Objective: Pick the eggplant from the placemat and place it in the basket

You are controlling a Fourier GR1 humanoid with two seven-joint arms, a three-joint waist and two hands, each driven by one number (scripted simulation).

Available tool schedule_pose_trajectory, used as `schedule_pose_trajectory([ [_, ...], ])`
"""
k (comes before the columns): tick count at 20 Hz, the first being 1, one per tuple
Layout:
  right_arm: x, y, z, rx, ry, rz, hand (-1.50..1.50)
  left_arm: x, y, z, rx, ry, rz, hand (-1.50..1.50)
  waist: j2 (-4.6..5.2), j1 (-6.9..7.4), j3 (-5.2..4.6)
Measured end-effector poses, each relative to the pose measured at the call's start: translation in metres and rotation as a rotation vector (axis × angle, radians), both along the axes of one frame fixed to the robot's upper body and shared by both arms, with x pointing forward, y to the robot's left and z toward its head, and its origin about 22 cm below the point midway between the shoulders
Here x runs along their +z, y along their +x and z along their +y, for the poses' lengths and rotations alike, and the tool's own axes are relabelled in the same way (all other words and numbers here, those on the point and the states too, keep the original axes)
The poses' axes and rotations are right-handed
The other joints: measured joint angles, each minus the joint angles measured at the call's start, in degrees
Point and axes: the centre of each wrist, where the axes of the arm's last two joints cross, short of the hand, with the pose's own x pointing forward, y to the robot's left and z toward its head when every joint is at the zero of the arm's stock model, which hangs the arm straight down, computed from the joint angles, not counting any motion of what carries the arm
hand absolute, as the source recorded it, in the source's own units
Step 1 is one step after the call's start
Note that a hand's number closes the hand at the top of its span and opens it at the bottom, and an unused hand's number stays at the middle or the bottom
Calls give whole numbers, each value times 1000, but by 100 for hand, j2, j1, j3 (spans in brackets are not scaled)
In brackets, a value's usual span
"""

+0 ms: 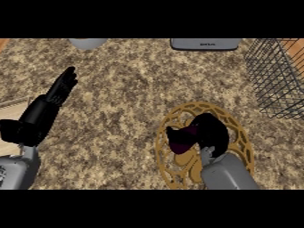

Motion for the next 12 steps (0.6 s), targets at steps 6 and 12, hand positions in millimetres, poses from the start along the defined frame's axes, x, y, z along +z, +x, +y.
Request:
schedule_pose_trajectory([
  [6,-4,0,5,64,-83,-13,150,-14,-3,0,6,2,0,0,-1,-5,-2],
  [12,-5,-19,-6,290,-125,-100,150,-11,-9,3,9,7,5,0,8,-33,34],
])
